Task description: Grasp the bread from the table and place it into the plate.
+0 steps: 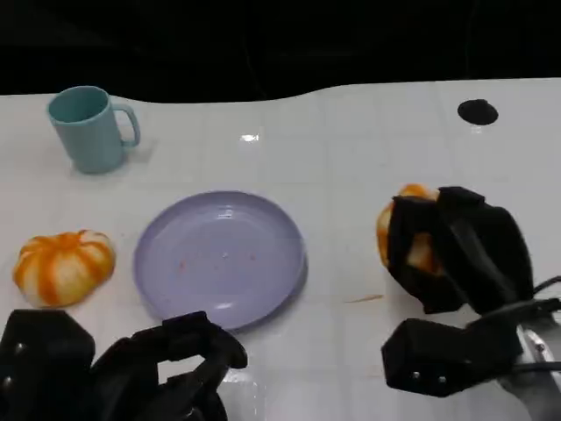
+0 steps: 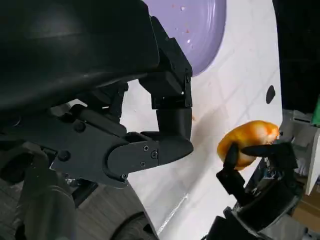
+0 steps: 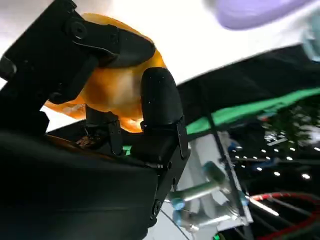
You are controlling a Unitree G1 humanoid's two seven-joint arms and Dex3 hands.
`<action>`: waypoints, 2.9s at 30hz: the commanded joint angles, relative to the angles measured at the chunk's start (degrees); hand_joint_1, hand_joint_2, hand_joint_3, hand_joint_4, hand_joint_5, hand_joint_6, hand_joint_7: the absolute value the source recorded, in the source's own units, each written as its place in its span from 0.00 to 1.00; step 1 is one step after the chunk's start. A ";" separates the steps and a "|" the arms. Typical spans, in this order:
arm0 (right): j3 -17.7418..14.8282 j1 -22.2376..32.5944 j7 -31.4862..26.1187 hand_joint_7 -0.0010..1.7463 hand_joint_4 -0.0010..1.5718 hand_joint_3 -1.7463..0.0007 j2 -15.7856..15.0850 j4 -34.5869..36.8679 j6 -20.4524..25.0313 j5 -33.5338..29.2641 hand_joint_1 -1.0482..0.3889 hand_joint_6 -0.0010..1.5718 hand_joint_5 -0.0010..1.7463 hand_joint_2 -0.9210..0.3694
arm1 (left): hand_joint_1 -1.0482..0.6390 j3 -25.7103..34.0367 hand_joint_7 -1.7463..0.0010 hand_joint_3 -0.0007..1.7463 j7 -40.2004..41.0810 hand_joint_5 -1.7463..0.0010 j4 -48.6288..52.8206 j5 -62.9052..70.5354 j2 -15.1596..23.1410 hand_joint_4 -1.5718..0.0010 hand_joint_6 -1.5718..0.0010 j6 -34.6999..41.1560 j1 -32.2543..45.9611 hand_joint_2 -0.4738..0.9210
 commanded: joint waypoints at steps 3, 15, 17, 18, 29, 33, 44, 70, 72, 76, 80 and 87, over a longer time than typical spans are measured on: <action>1.19 -3.05 4.49 1.00 0.62 0.23 3.07 -1.04 -0.55 2.57 0.67 0.47 1.00 0.52 | 0.40 -0.36 0.19 0.34 0.00 0.00 -0.25 0.53 0.51 0.56 0.59 -1.40 0.42 0.98; 2.48 -11.95 12.62 0.99 0.60 0.18 13.87 9.98 -1.46 12.03 0.66 0.46 1.00 0.52 | 0.41 -0.92 0.18 0.35 -0.05 0.00 -0.80 0.73 0.69 0.57 0.60 -2.06 1.09 0.97; 2.37 -13.45 14.37 0.99 0.59 0.17 15.62 12.52 -0.71 13.64 0.66 0.45 1.00 0.52 | 0.41 -0.97 0.18 0.36 -0.03 0.00 -1.01 0.68 0.74 0.57 0.60 -2.10 1.31 0.98; 2.37 -14.13 14.88 0.99 0.59 0.17 16.35 13.69 -0.56 14.15 0.65 0.45 1.00 0.51 | 0.41 -1.00 0.18 0.36 0.00 0.00 -1.13 0.65 0.76 0.57 0.60 -2.06 1.42 0.97; 2.43 -20.26 17.42 0.65 0.50 0.33 22.27 23.58 1.42 16.46 0.63 0.47 1.00 0.38 | 0.40 -1.16 0.18 0.37 0.37 0.00 -1.91 0.57 0.69 0.57 0.60 -1.64 1.92 0.96; 2.65 -20.79 21.94 0.32 0.36 0.64 22.23 22.57 4.99 17.17 0.59 0.46 0.72 0.19 | 0.40 -1.13 0.17 0.38 0.19 0.00 -1.74 0.36 0.50 0.56 0.60 -2.00 2.01 0.96; 7.18 -21.24 30.76 0.00 0.12 0.87 18.29 17.41 11.27 13.32 0.34 0.18 0.13 0.00 | 0.40 -1.30 0.18 0.40 0.17 0.00 -2.16 0.82 0.93 0.57 0.59 -2.16 2.25 0.95; 11.05 -21.44 33.02 0.03 0.47 0.91 14.54 10.23 9.52 9.19 0.31 0.14 0.19 0.00 | 0.40 -1.06 0.17 0.44 0.19 0.00 -1.62 0.60 0.96 0.58 0.60 -1.55 1.50 0.91; 10.98 -21.45 32.85 0.02 0.49 0.92 14.57 10.16 9.16 9.13 0.31 0.12 0.20 0.00 | 0.39 -1.15 0.16 0.46 0.19 0.00 -1.59 0.75 1.03 0.58 0.61 -1.64 1.47 0.90; 11.28 -21.01 31.97 0.03 0.50 0.92 13.70 8.78 7.95 8.10 0.32 0.14 0.21 0.00 | 0.39 -1.37 0.16 0.47 0.45 0.00 -1.69 0.93 0.91 0.58 0.61 -1.61 1.51 0.89; 10.70 -18.70 29.81 0.07 0.51 0.92 11.92 5.10 5.85 7.76 0.34 0.26 0.21 0.00 | 0.39 -1.50 0.14 0.52 0.62 0.00 -1.79 0.90 0.82 0.58 0.62 -1.38 1.40 0.86; 7.73 -11.35 28.65 0.09 0.50 0.95 8.00 -4.65 1.58 11.33 0.41 0.44 0.32 0.00 | 0.40 -1.19 0.14 0.54 0.85 0.00 -1.20 0.61 0.48 0.59 0.62 -1.41 1.14 0.84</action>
